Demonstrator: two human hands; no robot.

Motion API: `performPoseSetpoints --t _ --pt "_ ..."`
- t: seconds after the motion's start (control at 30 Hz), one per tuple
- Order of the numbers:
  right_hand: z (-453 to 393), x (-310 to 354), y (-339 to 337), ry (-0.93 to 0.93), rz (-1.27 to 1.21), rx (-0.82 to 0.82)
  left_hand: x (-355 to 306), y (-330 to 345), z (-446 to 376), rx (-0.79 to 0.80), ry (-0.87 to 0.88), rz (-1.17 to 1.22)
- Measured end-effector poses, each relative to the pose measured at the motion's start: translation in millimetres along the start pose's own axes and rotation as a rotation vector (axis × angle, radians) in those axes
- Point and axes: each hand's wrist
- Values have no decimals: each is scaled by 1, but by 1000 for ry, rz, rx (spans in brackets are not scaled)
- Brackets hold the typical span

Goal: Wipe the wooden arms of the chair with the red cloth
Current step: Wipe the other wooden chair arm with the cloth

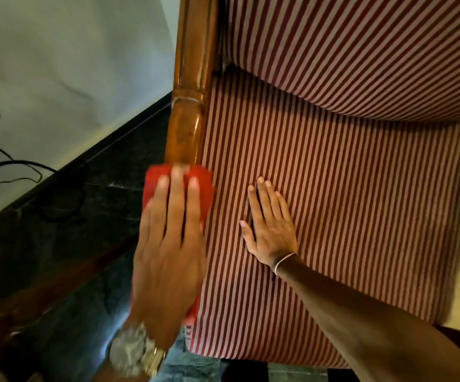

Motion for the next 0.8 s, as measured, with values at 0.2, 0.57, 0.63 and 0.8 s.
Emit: performPoseSetpoints --t 0.2,0.57,0.63,0.8 --pt "0 -1 -4 -4 -11 14 -3 -25 -165 -188 -60 69" --pt "1 0 -5 6 -7 22 -6 -10 -34 -35 -25 6" --pt "2 -2 -6 8 -12 21 -7 -17 -102 -146 -14 29" --pt "1 -2 -9 -6 -22 30 -3 -25 -159 -176 -52 80"
Point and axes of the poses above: each hand's wrist, its own z-axis away from the middle knuckle, its own y-axis out of the palm, x = y × z, and after that the axes turned 7 degrees about x, right-handed
